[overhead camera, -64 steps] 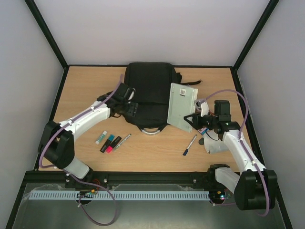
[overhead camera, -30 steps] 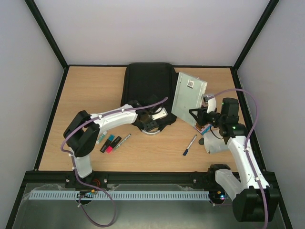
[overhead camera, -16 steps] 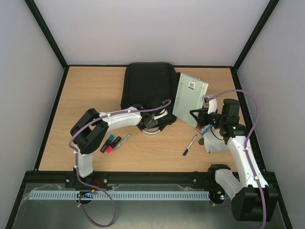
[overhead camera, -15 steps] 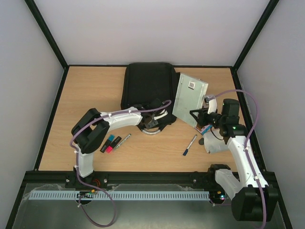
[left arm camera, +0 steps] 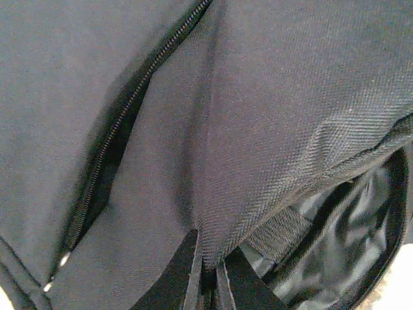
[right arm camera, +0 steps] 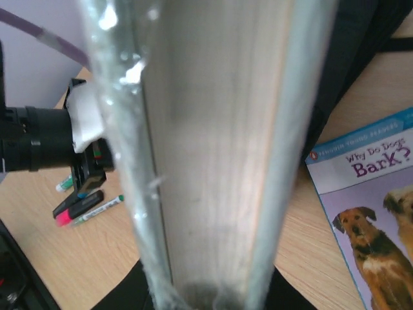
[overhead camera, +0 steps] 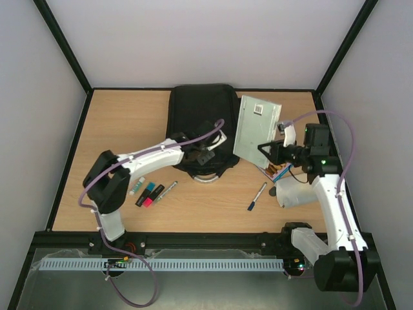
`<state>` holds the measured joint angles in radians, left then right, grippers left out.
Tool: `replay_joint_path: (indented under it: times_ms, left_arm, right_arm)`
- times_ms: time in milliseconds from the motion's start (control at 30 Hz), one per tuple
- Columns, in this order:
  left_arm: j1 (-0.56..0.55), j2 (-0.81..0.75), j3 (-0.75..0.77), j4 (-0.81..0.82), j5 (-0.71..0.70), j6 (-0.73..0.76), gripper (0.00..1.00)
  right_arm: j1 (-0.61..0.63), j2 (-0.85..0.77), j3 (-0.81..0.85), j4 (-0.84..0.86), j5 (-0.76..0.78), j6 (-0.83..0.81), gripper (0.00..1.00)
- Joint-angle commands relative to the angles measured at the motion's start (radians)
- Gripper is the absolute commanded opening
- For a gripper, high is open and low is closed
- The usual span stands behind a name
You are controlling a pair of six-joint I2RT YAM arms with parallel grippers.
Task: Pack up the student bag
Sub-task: Place the book in the student bag.
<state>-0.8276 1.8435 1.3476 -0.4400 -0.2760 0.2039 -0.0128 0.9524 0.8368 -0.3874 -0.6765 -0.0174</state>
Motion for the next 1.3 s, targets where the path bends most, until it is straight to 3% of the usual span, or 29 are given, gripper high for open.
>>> replay_joint_path:
  times_ms: [0,167,333,600,1000,1267]
  left_arm:
    - [0.026,-0.135,0.075,0.017,0.062,-0.096,0.02]
    - [0.068,-0.175,0.106,0.054,0.171,-0.189,0.02]
    - [0.1,-0.138,0.176,0.044,0.225,-0.246,0.02]
    - [0.193,-0.114,0.212,0.062,0.317,-0.377,0.03]
    - [0.203,-0.103,0.188,0.132,0.364,-0.449,0.02]
    - [0.198,-0.146,0.166,0.182,0.429,-0.481,0.02]
  right_arm:
    - [-0.003,0.046,0.273,-0.196,-0.071,-0.095,0.01]
    - [-0.003,0.129,0.389,-0.404,-0.156,-0.092,0.01]
    - [0.005,0.163,0.291,-0.383,-0.329,-0.005,0.01]
    - [0.088,0.251,0.271,-0.478,-0.337,-0.062,0.01]
    - [0.256,0.309,0.177,-0.449,-0.301,-0.036,0.01]
    - [0.345,0.393,0.129,-0.282,-0.261,0.082,0.01]
